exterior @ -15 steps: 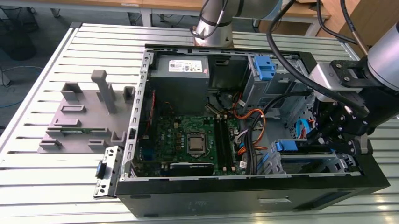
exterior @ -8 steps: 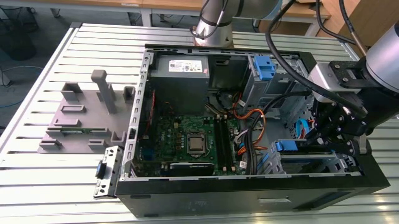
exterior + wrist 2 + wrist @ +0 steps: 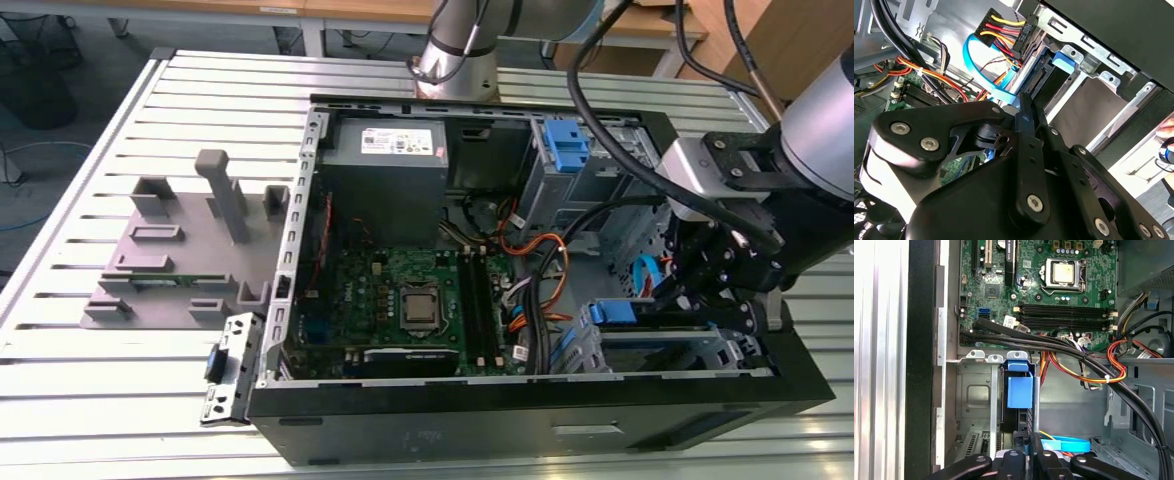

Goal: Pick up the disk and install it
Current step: 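Insert the first disk wire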

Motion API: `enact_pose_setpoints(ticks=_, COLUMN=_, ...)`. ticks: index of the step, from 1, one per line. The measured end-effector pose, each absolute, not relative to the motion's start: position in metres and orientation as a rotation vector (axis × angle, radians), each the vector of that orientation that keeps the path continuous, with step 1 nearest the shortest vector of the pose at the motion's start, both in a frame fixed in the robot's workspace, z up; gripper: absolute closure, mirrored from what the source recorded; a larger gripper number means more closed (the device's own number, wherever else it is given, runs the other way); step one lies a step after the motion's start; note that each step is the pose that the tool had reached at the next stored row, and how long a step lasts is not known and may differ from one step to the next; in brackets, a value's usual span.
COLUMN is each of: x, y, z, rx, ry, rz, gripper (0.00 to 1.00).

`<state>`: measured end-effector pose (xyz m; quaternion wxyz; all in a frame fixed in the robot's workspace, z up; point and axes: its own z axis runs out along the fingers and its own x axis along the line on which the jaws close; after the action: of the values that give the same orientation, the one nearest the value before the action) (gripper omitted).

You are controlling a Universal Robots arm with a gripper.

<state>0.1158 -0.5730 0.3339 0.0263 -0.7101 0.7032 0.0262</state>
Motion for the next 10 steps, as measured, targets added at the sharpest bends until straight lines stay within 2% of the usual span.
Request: enact_pose_setpoints(ticks=10, x=0.1151, y=-0.5729, z=0.3367, rx=-2.194, ry=2.173, rz=0.081, gripper=0.84)
